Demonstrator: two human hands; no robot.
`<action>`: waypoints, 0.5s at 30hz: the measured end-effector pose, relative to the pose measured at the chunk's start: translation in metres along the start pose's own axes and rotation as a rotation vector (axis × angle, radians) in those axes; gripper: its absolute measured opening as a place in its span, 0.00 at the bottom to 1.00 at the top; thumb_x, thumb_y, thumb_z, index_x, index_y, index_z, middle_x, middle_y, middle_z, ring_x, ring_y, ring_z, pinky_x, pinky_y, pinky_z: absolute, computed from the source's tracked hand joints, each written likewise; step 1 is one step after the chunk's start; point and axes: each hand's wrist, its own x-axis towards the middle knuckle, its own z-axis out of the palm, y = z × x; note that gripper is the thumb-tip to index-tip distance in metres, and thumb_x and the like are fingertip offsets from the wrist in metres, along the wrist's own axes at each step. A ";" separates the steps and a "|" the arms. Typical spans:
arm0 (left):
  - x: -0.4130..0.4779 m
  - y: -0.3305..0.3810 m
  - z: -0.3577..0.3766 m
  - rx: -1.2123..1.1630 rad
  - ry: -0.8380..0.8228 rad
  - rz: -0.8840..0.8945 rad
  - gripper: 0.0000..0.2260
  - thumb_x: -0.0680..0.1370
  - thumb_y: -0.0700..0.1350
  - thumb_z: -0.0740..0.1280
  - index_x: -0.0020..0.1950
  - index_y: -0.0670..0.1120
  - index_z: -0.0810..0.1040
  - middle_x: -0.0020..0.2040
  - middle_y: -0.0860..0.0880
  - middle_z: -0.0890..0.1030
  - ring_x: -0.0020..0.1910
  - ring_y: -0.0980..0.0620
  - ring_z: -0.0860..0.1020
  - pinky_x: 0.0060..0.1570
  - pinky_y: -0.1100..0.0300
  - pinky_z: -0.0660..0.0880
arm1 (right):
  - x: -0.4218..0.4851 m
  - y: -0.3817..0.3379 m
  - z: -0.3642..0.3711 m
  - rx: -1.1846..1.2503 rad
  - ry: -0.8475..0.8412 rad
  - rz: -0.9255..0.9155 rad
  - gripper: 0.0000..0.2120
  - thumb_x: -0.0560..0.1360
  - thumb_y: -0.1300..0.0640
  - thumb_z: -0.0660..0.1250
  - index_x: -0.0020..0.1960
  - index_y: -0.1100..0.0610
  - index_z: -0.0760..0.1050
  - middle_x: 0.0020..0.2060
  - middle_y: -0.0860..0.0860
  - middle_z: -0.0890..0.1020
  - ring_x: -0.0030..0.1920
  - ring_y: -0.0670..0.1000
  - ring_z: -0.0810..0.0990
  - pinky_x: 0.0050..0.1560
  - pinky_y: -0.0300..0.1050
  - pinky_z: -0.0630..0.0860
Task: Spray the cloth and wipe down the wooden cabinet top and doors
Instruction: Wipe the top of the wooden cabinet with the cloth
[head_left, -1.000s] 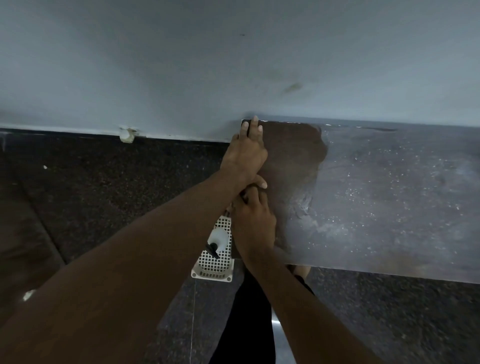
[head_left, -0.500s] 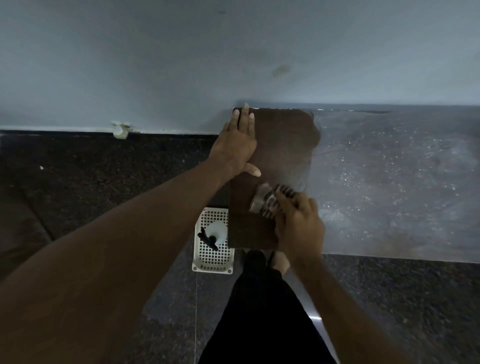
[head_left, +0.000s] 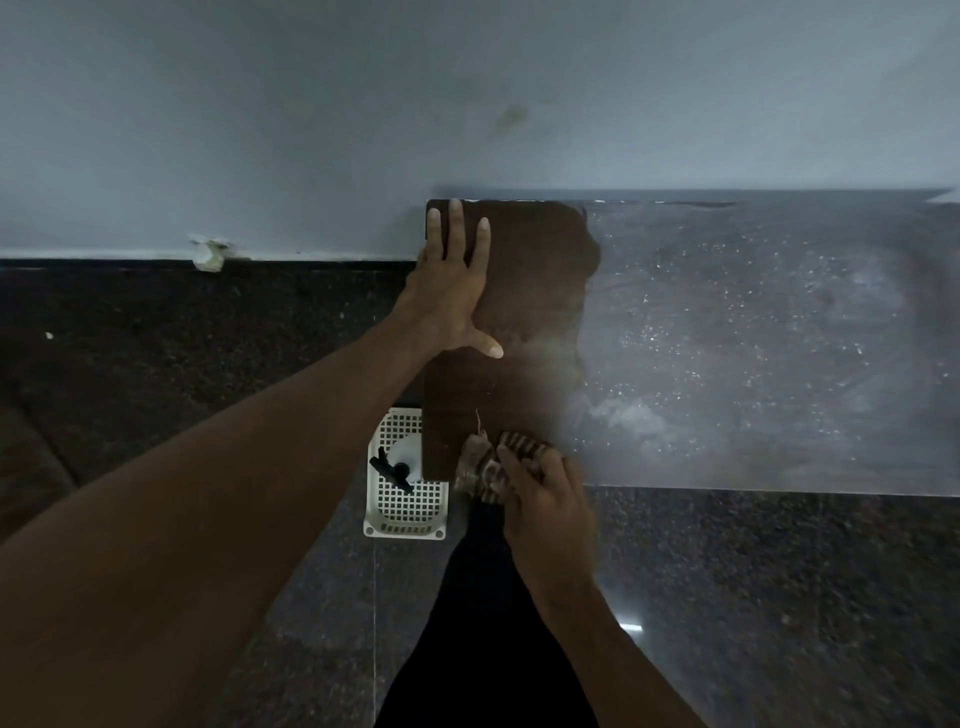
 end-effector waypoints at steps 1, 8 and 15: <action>0.001 0.002 -0.002 0.015 -0.008 -0.016 0.66 0.64 0.68 0.75 0.80 0.40 0.33 0.78 0.33 0.31 0.77 0.31 0.34 0.74 0.38 0.56 | -0.001 0.004 -0.003 -0.019 0.007 -0.031 0.23 0.64 0.60 0.80 0.59 0.53 0.82 0.51 0.54 0.80 0.46 0.58 0.79 0.33 0.51 0.81; 0.017 0.022 -0.013 0.019 -0.104 -0.110 0.70 0.60 0.61 0.81 0.77 0.33 0.33 0.75 0.26 0.34 0.75 0.25 0.37 0.74 0.37 0.57 | 0.068 0.020 -0.038 -0.034 0.103 0.115 0.20 0.72 0.60 0.75 0.63 0.52 0.80 0.53 0.56 0.78 0.50 0.59 0.76 0.38 0.55 0.81; 0.016 0.017 -0.005 -0.017 -0.073 -0.103 0.70 0.60 0.60 0.82 0.79 0.36 0.33 0.76 0.29 0.32 0.76 0.26 0.35 0.72 0.38 0.62 | 0.102 0.020 -0.048 -0.037 0.137 0.138 0.20 0.75 0.59 0.73 0.66 0.53 0.77 0.56 0.55 0.77 0.53 0.57 0.75 0.44 0.53 0.81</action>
